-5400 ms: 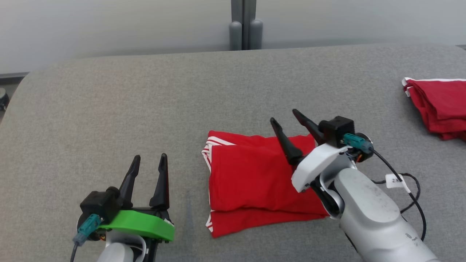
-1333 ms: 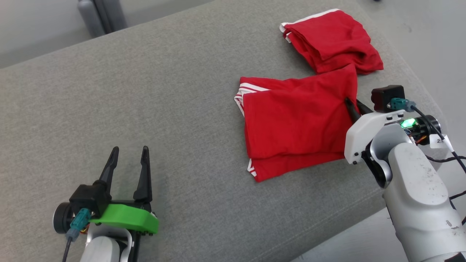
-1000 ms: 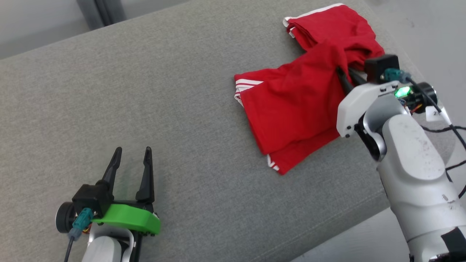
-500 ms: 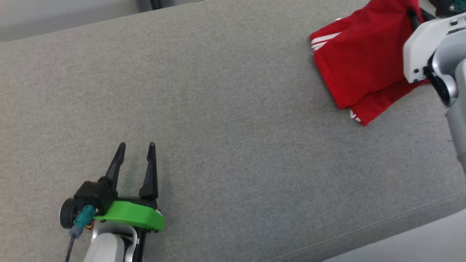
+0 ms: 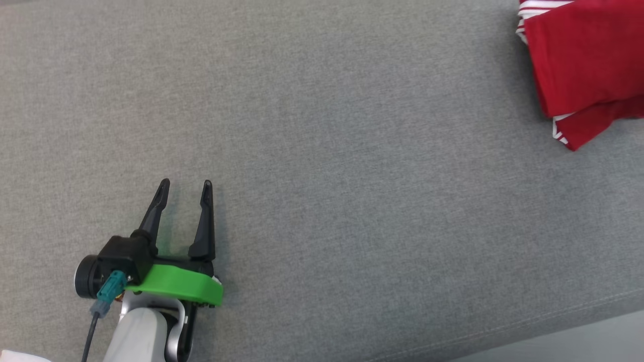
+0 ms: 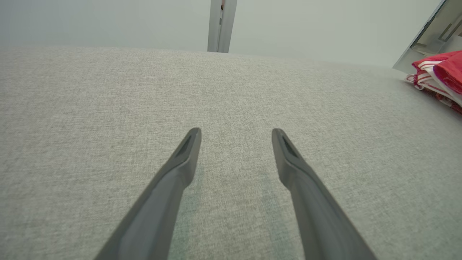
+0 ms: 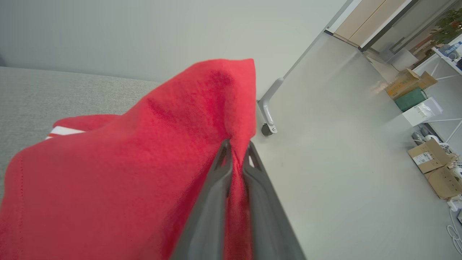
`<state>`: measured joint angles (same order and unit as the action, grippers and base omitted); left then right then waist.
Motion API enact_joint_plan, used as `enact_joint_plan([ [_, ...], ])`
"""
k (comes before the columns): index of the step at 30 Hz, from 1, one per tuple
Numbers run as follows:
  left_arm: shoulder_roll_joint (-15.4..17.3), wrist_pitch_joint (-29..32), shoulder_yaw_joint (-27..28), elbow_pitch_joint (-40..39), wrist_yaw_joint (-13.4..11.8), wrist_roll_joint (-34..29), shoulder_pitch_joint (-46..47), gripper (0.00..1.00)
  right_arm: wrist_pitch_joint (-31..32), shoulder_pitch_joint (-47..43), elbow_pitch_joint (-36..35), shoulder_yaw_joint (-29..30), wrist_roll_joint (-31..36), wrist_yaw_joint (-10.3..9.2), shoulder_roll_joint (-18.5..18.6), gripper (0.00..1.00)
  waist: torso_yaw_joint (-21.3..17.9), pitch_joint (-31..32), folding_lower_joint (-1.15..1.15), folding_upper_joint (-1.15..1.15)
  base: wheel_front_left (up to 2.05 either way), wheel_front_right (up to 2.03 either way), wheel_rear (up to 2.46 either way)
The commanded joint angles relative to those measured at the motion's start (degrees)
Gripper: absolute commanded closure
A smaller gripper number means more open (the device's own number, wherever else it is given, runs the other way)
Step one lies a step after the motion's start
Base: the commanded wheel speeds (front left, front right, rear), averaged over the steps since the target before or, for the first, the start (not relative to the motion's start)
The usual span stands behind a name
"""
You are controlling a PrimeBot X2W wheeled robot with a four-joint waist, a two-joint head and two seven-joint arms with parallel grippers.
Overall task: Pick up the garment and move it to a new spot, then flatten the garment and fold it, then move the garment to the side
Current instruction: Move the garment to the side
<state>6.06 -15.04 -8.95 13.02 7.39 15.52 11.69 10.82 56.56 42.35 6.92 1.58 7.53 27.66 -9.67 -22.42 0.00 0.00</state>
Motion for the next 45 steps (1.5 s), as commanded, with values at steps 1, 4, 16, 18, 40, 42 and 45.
enact_joint_plan([
  [1,0.35,-0.18,-0.06,-0.20,0.20,-0.47,1.24,0.00,-1.33,-1.00,0.59,1.85,1.61,-0.09,-0.17,0.77,1.04,-1.31,0.00,0.00,0.00,0.00,0.00],
  [4,0.39,-0.18,-0.35,0.04,0.20,-0.58,1.31,0.00,-3.85,-1.85,1.74,6.11,4.62,-0.09,-1.52,0.00,1.18,-1.68,0.00,0.00,0.00,0.00,0.00],
  [16,0.40,-0.18,-0.90,0.89,0.20,-0.02,1.89,0.00,-10.32,-1.62,5.67,11.15,11.41,-0.09,-7.28,0.00,0.71,-0.03,0.00,0.00,0.00,0.00,0.00],
  [18,0.22,-0.18,-0.98,0.72,0.20,0.21,1.66,0.00,-11.50,-1.25,5.86,10.39,11.51,-0.09,-7.94,0.00,0.78,0.80,0.00,0.00,0.00,0.00,0.00],
  [40,-2.14,-0.18,6.76,1.04,0.19,3.46,-3.56,0.00,-25.44,-12.18,1.65,2.21,3.15,-0.09,-21.77,0.00,5.87,14.28,0.00,0.00,0.00,0.00,0.00],
  [42,-2.49,-0.18,7.16,1.15,0.19,3.65,-4.60,0.00,-25.69,-15.15,-0.21,2.09,2.36,-0.09,-22.70,0.00,6.31,15.23,0.00,0.00,0.00,0.00,0.00],
  [45,-2.68,-0.18,7.52,1.36,0.19,3.89,-6.40,0.00,-25.94,-20.44,-3.32,1.23,1.80,-0.09,-24.11,0.00,6.69,16.49,0.00,0.00,0.00,0.00,0.00],
])
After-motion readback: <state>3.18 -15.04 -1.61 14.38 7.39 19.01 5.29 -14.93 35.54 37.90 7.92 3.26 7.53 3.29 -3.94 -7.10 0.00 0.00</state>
